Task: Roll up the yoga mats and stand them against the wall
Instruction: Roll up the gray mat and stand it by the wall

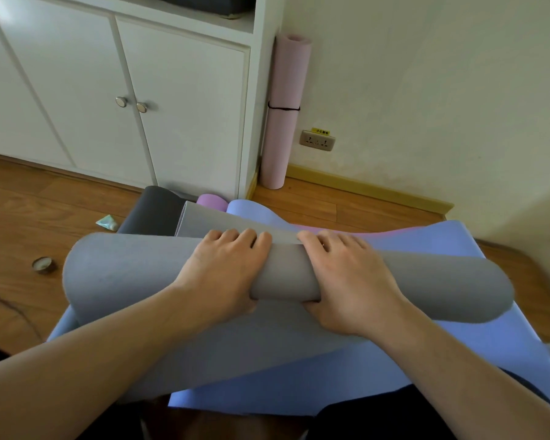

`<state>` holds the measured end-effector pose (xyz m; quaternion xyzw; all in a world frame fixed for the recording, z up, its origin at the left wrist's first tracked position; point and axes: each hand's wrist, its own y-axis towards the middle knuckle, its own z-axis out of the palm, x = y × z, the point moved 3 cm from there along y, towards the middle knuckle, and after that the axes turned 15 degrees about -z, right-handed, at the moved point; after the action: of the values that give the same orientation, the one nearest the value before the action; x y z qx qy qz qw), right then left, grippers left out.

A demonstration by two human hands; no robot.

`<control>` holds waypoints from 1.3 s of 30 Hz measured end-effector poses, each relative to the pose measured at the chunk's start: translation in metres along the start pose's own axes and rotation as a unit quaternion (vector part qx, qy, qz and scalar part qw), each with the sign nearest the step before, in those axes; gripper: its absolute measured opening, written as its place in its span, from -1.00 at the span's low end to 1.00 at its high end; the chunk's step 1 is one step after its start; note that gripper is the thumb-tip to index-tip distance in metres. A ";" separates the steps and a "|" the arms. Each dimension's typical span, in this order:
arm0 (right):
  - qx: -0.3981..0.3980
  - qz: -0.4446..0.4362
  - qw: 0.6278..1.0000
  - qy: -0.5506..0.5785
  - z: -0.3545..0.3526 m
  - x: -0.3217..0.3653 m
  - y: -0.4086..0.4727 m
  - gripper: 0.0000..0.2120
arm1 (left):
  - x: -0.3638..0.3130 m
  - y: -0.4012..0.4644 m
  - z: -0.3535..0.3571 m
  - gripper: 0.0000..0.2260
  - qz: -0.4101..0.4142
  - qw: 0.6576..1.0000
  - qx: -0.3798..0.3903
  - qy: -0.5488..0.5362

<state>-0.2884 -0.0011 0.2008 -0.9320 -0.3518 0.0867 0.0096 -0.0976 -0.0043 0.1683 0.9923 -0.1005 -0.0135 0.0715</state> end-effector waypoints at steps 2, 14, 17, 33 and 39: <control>-0.016 0.011 0.999 -0.034 0.001 0.004 -0.001 0.03 | 0.005 0.003 -0.010 -0.41 0.004 1.000 0.012 -0.011; 0.002 0.012 0.996 0.088 -0.002 0.001 0.006 -0.32 | -0.002 -0.002 0.002 -0.27 0.011 0.999 0.024 0.035; 0.009 -0.006 0.999 0.050 0.001 0.009 0.005 -0.11 | 0.001 0.000 -0.001 -0.28 0.010 0.999 0.035 0.034; -0.023 -0.044 0.999 0.021 0.015 0.021 0.012 -0.07 | 0.003 0.002 -0.005 -0.40 -0.005 0.995 0.103 -0.006; -0.016 -0.042 0.999 0.014 0.025 0.023 0.017 -0.17 | 0.011 0.001 -0.002 -0.32 -0.026 0.985 0.172 -0.019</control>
<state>-0.2642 -0.0002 0.1717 -0.9177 -0.3915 0.0677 0.0027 -0.0874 -0.0073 0.1706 0.9916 -0.0768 -0.0169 -0.1022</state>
